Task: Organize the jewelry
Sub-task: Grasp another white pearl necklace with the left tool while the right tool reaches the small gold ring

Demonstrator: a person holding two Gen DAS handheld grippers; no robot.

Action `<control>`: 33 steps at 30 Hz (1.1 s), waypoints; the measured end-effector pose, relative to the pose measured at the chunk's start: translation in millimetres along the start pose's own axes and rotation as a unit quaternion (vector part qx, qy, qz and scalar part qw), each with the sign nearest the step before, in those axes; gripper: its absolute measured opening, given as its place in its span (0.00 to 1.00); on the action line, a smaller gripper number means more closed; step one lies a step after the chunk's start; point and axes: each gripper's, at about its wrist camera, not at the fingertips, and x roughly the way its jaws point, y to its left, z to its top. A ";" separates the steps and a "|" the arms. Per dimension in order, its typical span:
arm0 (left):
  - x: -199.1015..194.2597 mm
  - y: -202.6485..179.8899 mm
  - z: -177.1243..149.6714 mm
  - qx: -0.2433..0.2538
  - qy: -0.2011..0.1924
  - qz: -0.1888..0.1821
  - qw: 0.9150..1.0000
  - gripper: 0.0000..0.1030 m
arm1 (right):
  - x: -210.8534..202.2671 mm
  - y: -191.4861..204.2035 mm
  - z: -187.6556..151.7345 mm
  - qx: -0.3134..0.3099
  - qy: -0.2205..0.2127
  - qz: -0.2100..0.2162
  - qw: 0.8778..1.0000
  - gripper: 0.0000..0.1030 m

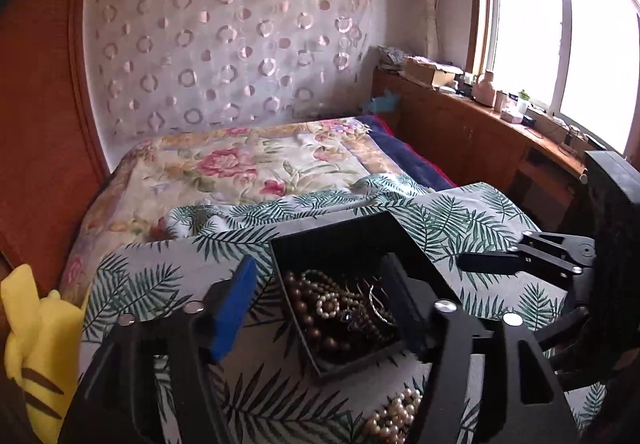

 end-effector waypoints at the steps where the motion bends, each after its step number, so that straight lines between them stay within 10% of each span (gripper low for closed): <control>1: -3.6 0.8 -1.8 -0.001 -0.003 -0.001 1.000 0.67 | -7.6 0.7 -5.1 0.003 -0.002 0.002 1.000 0.63; 8: -26.1 -3.0 -20.5 -0.001 -0.013 0.001 1.000 0.87 | -41.5 15.6 -54.7 0.005 0.023 0.007 1.000 0.61; 22: -26.1 -13.7 -103.2 0.007 0.064 -0.037 0.997 0.87 | -28.9 38.3 -112.4 -0.030 0.102 -0.022 0.994 0.40; 24: -21.9 -13.2 -109.3 0.007 0.080 -0.049 0.996 0.75 | -29.8 41.4 -112.0 -0.037 0.103 -0.016 0.994 0.22; 28: -12.0 -18.9 -113.6 0.012 0.103 -0.073 0.992 0.48 | -34.0 44.8 -113.5 -0.046 0.100 -0.020 0.994 0.21; 33: -7.7 -31.9 -109.1 0.027 0.102 -0.086 0.991 0.42 | -36.6 40.7 -115.6 -0.037 0.096 -0.018 0.995 0.21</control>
